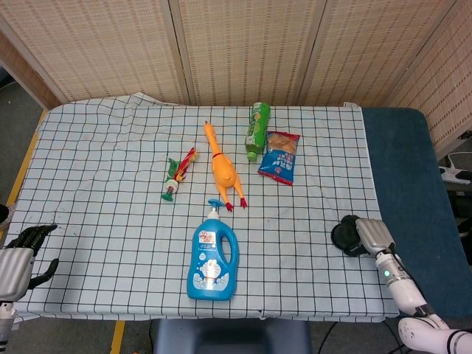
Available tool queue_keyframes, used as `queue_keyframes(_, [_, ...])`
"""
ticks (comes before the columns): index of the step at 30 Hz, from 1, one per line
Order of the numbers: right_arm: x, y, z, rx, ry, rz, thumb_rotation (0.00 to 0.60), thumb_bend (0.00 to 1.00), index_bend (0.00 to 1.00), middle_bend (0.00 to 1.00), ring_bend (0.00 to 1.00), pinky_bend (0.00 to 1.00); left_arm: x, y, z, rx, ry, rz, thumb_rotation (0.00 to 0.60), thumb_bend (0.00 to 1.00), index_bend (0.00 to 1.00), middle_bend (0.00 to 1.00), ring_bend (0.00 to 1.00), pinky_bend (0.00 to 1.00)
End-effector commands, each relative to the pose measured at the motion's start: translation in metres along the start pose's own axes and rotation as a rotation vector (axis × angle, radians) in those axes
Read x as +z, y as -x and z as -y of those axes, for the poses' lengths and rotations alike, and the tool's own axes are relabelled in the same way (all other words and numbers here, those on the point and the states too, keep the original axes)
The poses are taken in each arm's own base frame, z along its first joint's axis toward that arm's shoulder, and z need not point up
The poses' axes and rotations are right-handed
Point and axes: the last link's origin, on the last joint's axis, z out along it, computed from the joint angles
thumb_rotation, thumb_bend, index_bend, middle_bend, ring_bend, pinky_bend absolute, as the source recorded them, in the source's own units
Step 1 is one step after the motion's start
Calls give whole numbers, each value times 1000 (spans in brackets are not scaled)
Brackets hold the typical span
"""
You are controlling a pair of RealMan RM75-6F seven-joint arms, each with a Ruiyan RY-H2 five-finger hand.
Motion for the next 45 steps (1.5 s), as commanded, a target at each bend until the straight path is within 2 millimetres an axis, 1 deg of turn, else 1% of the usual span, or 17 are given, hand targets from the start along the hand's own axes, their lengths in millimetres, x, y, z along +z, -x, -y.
queue_keyframes(1, [-6,-5,5,-2,-29,-66,600,61,602,576,439,433,0,0,0,6,3,-2,600,372,180,198,162,377])
queue_keyframes(7, [-21,-21,23,-8,-138,-256,600,61,602,576,439,433,0,0,-1,5,4,-1,600,372,180,198,163,377])
queue_keyframes(13, [-38,-42,55,101,-406,-467,600,61,602,575,439,433,0,1,-2,7,6,2,600,372,180,198,162,377])
queue_keyframes(15, [-41,-46,56,104,-449,-530,600,61,602,575,439,433,0,1,-2,10,7,0,600,371,180,198,162,376])
queue_keyframes(17, [-44,-48,52,61,-447,-585,600,61,602,575,439,433,0,1,-1,4,4,2,600,371,180,198,162,376])
queue_keyframes(19, [-44,-46,44,9,-405,-596,600,62,604,575,439,433,0,1,-1,1,4,2,600,371,180,197,162,377])
queue_keyframes(22, [-44,-41,25,-107,-248,-498,600,62,616,577,442,433,0,0,-1,5,5,1,600,371,181,198,162,377])
queue_keyframes(24, [-50,-39,10,-202,-55,-376,600,63,623,580,446,433,1,0,-2,2,3,3,600,370,180,198,163,376])
queue_keyframes(25, [-55,-43,4,-274,68,-327,600,63,624,583,447,433,0,1,-2,1,3,5,600,370,180,198,162,376])
queue_keyframes(26, [-58,-47,4,-334,147,-310,600,63,625,584,449,433,0,1,-2,3,5,6,600,370,180,198,163,377])
queue_keyframes(28, [-60,-55,9,-418,244,-321,600,63,625,585,449,433,0,2,-3,10,8,7,600,371,180,198,163,377])
queue_keyframes(29, [-60,-58,13,-431,277,-345,600,63,625,585,449,433,0,2,-3,12,8,9,600,371,180,198,163,376])
queue_keyframes(31, [-60,-58,18,-414,276,-368,600,64,625,585,449,433,1,3,-3,10,7,12,600,370,180,198,163,376])
queue_keyframes(33, [-59,-56,25,-361,204,-384,600,64,625,585,450,433,1,3,-3,8,6,13,600,371,180,198,163,377])
queue_keyframes(37, [-59,-51,37,-240,-42,-439,600,64,624,585,450,433,1,2,-2,8,3,10,600,371,180,198,163,376])
queue_keyframes(41, [-63,-47,53,-38,-367,-474,600,64,624,584,419,417,0,1,-3,6,10,3,600,371,180,198,163,377])
queue_keyframes(45, [-70,-49,62,155,-588,-497,600,64,624,584,386,381,0,1,-2,0,6,3,600,371,180,198,163,376])
